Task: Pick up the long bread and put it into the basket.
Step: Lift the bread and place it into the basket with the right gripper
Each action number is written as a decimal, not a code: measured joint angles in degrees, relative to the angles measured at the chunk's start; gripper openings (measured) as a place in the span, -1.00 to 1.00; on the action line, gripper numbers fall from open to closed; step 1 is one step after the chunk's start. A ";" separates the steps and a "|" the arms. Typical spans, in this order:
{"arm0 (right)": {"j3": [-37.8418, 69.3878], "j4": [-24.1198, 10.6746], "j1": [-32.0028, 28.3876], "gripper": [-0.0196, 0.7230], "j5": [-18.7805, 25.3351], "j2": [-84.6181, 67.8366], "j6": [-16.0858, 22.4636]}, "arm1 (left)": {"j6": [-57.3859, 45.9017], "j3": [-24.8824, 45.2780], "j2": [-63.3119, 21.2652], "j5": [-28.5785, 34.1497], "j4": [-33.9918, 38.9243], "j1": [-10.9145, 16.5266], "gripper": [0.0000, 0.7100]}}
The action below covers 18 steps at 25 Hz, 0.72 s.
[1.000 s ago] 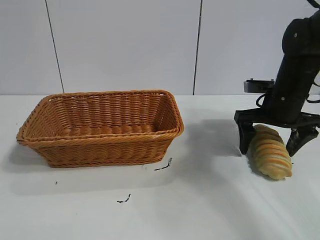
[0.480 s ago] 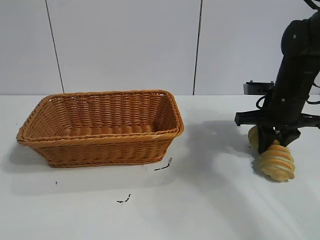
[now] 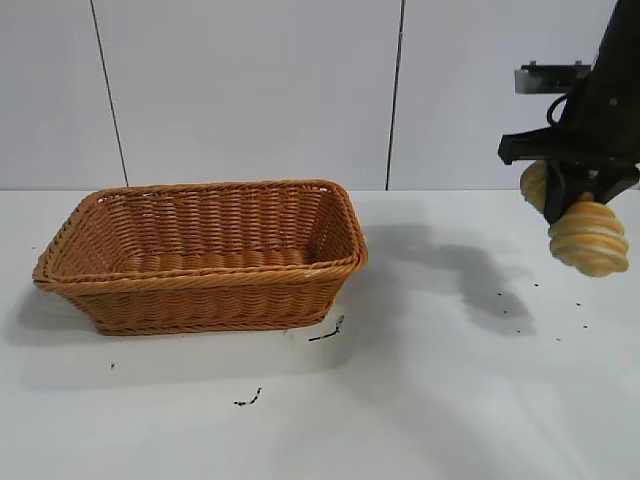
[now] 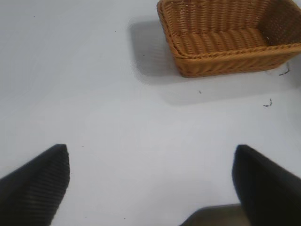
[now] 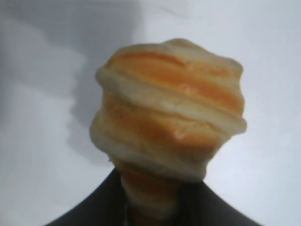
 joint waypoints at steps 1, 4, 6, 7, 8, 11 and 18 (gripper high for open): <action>-1.99 0.00 0.10 -0.57 0.49 0.18 0.00 | 0.00 0.00 0.00 0.00 0.00 0.00 0.95; -7.98 -1.04 1.05 -0.57 3.30 1.49 -0.05 | 0.00 0.00 0.00 0.00 0.00 0.00 0.95; -12.10 -1.49 2.77 -0.58 5.38 3.40 -0.34 | 0.00 0.00 0.00 0.00 0.00 0.00 0.95; -14.45 -1.62 3.90 -0.60 6.28 4.69 -0.53 | 0.00 0.00 0.00 0.00 0.00 0.00 0.95; -16.86 -1.68 5.20 -0.60 7.03 6.12 -0.83 | 0.00 0.00 0.00 0.00 0.00 0.00 0.95; -24.00 -1.68 9.51 -0.60 8.62 10.19 -1.31 | 0.00 0.00 0.00 0.00 0.00 0.00 0.95; -39.38 -1.63 20.67 -0.60 9.41 18.96 -5.24 | 0.00 0.00 0.00 0.00 0.00 0.00 0.95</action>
